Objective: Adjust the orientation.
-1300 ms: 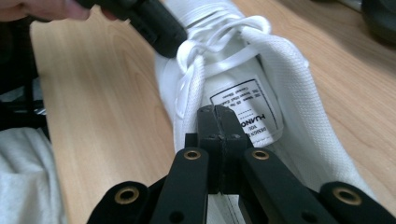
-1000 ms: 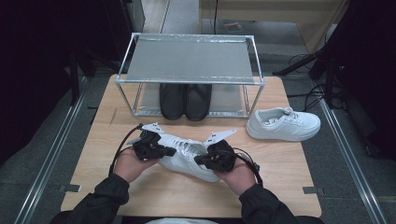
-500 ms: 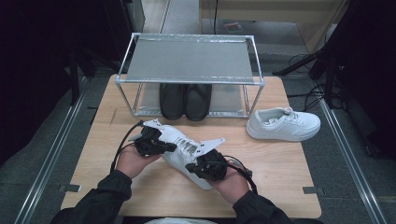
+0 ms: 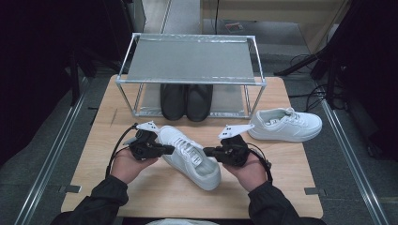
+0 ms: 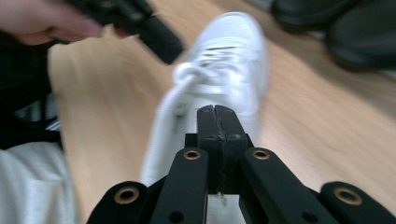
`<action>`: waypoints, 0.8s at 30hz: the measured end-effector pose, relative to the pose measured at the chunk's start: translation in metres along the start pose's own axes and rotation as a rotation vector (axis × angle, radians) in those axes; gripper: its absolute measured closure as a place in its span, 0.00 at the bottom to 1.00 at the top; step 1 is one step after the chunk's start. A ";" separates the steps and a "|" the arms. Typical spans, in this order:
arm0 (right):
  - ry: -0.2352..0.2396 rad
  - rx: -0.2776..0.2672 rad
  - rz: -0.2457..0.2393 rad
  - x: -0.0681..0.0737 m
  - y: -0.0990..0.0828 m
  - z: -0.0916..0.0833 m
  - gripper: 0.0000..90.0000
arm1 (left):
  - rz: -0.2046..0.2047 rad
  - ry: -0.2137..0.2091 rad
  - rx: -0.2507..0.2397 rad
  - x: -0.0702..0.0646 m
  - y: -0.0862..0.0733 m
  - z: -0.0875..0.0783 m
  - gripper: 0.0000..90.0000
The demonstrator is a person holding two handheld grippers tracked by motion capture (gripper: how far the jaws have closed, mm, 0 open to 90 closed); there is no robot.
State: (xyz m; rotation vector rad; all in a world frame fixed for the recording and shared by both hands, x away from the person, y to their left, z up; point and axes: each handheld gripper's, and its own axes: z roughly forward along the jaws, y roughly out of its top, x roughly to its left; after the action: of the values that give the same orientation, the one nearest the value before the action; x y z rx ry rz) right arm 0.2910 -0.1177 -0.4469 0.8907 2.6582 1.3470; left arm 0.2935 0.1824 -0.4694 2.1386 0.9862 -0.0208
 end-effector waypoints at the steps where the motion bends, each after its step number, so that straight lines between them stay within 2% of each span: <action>1: -0.007 -0.001 0.008 -0.004 0.000 -0.001 1.00 | -0.010 0.002 -0.003 0.000 -0.002 -0.001 0.98; 3: -0.006 -0.012 0.019 -0.012 -0.001 -0.001 1.00 | -0.030 0.002 -0.010 0.001 -0.008 -0.003 0.98; 6: 0.005 -0.021 0.040 -0.019 0.001 0.005 1.00 | -0.033 0.011 -0.019 0.002 -0.017 -0.004 0.97; 9: -0.002 0.012 0.035 -0.025 0.003 0.015 1.00 | -0.037 0.031 -0.016 0.002 -0.024 -0.003 0.97; 11: -0.009 0.054 0.043 -0.031 0.003 0.025 1.00 | -0.052 0.027 -0.028 0.003 -0.028 -0.001 0.96; 13: -0.004 0.090 0.040 -0.034 0.002 0.034 1.00 | -0.051 0.036 -0.017 0.002 -0.031 0.003 0.95; 15: -0.012 0.114 0.016 -0.031 0.003 0.041 1.00 | -0.026 0.071 -0.005 0.000 -0.032 0.009 0.96; 16: -0.031 0.121 -0.006 -0.029 0.004 0.045 1.00 | -0.023 0.076 0.006 0.000 -0.032 0.012 0.96; 18: -0.040 0.127 -0.015 -0.026 0.005 0.047 1.00 | -0.008 0.091 0.022 0.000 -0.032 0.018 0.96; 19: -0.040 0.128 -0.013 -0.026 0.005 0.047 1.00 | 0.000 0.092 0.019 0.000 -0.032 0.019 0.97; 22: -0.031 0.124 0.000 -0.025 0.004 0.048 1.00 | -0.019 0.066 0.023 0.004 -0.031 0.019 0.97; 24: -0.017 0.125 0.007 -0.022 0.002 0.049 1.00 | -0.015 0.077 0.027 0.004 -0.030 0.018 0.98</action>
State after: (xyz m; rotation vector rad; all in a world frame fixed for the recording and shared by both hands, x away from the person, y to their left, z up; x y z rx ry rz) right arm 0.3238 -0.0921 -0.4803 0.9201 2.7547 1.1794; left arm 0.2819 0.1851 -0.5027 2.1706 1.0512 0.0413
